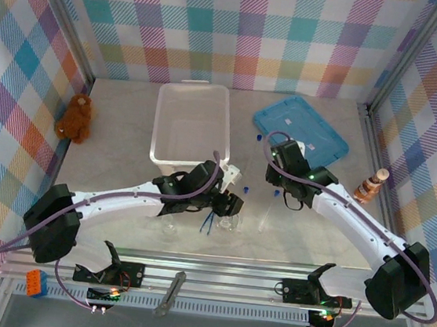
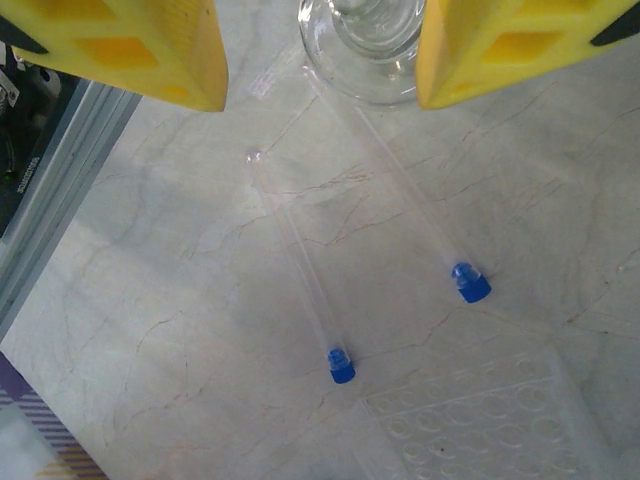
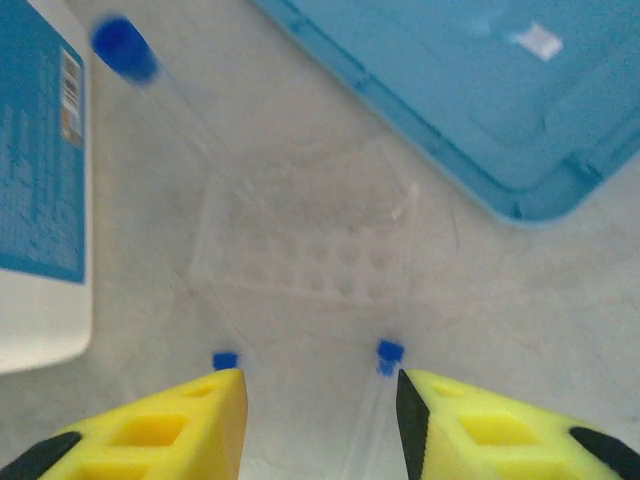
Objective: Organize the chemistry lab equipment
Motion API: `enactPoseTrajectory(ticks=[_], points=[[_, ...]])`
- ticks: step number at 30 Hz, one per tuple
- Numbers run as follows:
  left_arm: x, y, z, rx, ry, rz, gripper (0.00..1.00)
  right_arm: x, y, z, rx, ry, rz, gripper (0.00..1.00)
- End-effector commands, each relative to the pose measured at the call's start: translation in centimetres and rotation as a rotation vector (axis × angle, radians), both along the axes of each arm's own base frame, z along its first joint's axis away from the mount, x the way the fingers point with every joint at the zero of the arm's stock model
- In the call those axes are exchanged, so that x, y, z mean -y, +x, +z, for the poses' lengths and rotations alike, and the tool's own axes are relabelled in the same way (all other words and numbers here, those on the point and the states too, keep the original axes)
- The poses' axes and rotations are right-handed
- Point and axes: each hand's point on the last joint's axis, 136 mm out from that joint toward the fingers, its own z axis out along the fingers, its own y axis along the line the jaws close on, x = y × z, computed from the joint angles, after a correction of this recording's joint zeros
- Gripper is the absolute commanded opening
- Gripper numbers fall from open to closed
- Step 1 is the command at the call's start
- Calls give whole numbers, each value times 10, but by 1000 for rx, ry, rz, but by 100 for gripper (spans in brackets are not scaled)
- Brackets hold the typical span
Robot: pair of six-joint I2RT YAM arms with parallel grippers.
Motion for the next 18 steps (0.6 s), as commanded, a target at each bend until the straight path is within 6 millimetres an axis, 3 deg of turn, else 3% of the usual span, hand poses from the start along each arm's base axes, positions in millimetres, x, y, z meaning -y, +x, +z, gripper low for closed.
enactPoseTrajectory(ticks=[1,11,18], points=[[15,6,12,33,-28,-17,52,1,-18,-23,-105,45,-14,45],[23,1,13,28,-29,-31,52,8,-30,-96,-283,133,-97,44],[23,-2,8,17,-31,-26,52,2,-26,-116,-331,157,-106,44]])
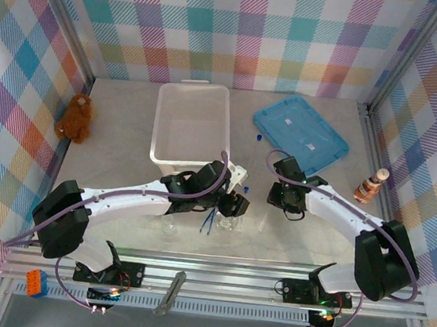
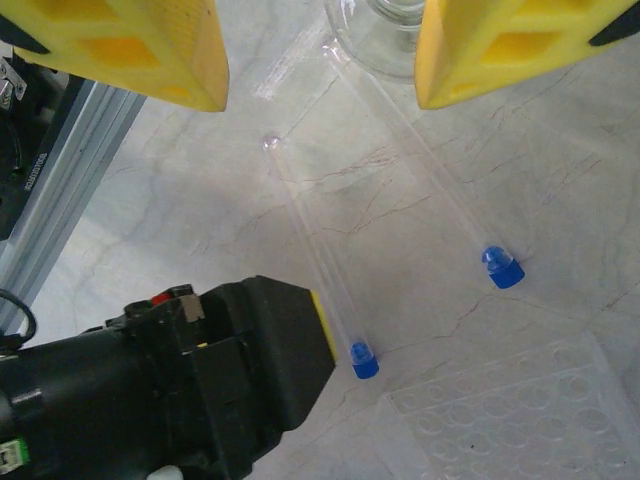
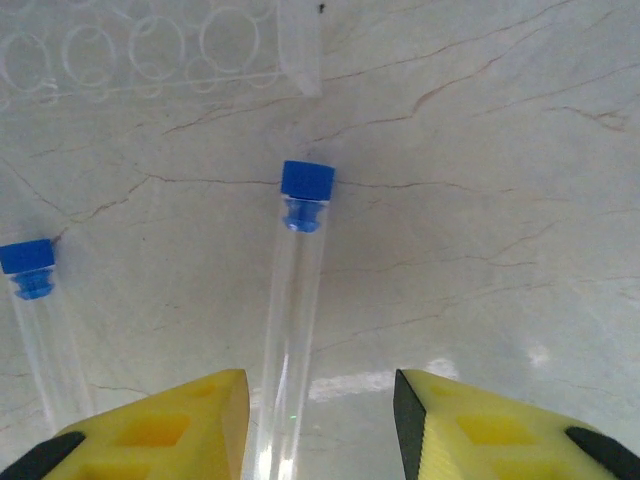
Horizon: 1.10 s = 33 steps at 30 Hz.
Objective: Organize the chemistry lab equipment
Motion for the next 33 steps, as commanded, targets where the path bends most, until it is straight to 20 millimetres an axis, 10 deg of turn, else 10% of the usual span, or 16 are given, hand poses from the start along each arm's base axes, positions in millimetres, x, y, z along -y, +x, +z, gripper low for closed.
enactPoseTrajectory(ticks=[1,33], points=[[7,-1,5,16,-27,-6,52,-11,8,-5,-4,56,-15,44],[0,-2,1,27,-4,3,52,-1,19,-35,-80,-52,-35,31]])
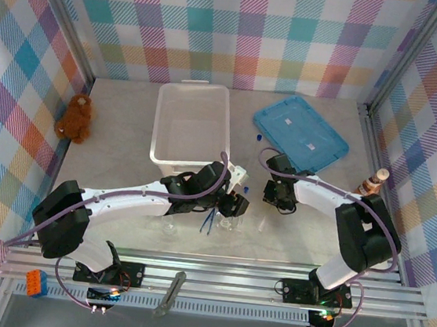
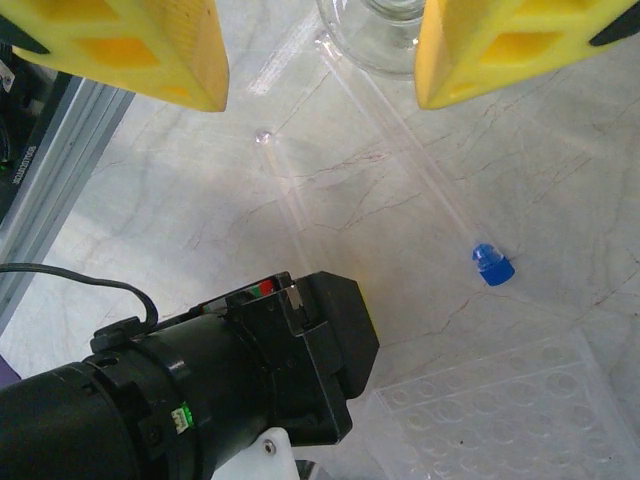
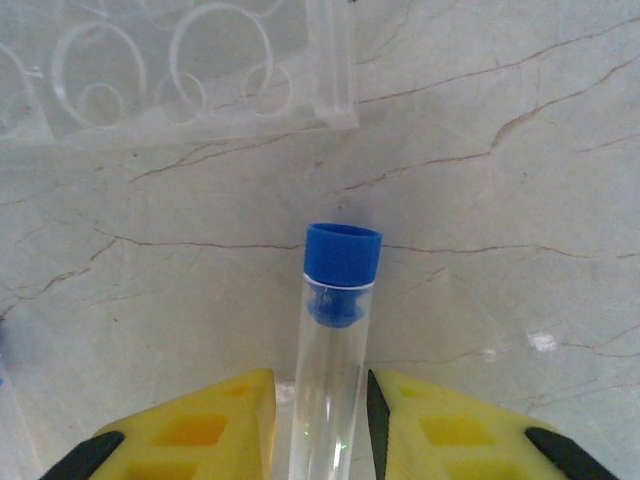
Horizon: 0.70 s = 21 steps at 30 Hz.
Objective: Organize the chemistry lab equipment
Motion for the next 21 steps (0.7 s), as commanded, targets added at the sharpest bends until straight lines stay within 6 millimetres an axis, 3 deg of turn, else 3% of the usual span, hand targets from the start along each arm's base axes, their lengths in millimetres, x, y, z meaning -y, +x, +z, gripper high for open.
enactPoseTrajectory(ticks=[1,13,21], points=[[1,-5,2,12,-5,-11,52,4,2,0,-11,-29,-1,31],[1,-5,2,10,-2,-12,52,4,0,-5,-32,-31,1,23],[3,-4,6,14,-7,-18,52,6,-6,4,-14,-18,4,18]])
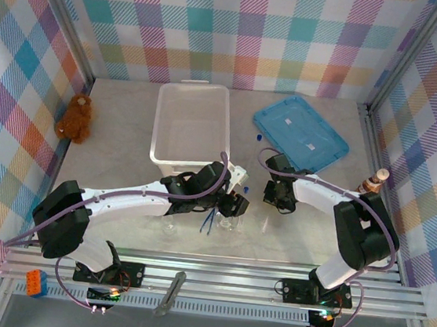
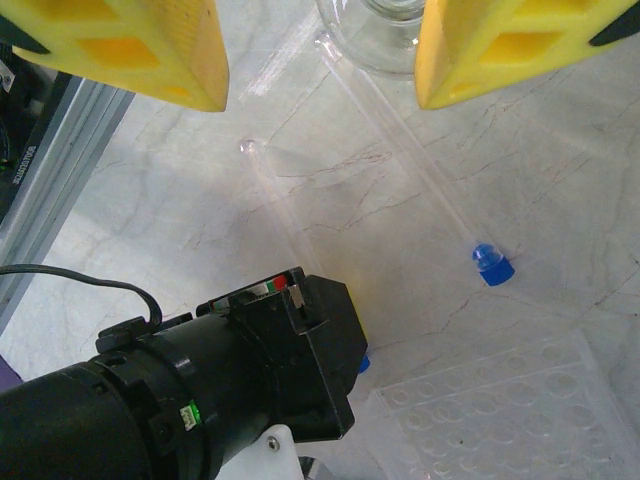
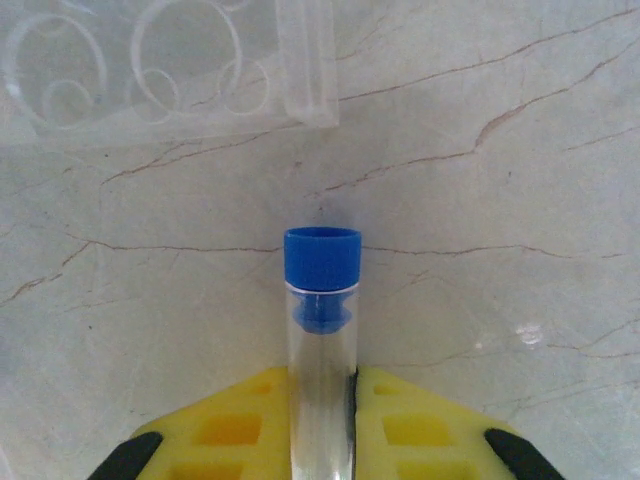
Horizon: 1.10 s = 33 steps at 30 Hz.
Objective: Organize the chemistry lab equipment
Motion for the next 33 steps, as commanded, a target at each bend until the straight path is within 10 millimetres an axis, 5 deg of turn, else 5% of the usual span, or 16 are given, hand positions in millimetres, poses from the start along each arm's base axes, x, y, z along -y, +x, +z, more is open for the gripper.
enactPoseTrajectory(ticks=[1,17,33], points=[[4,-5,6,13,-6,-21,52,5,-7,9,1,-2,6,18],[27,-7,37,-25,-111,-66,52,12,1,132,306,73,-19,19],[54,-13,45,-123,-234,-99,52,-36,13,191,455,210,34,20]])
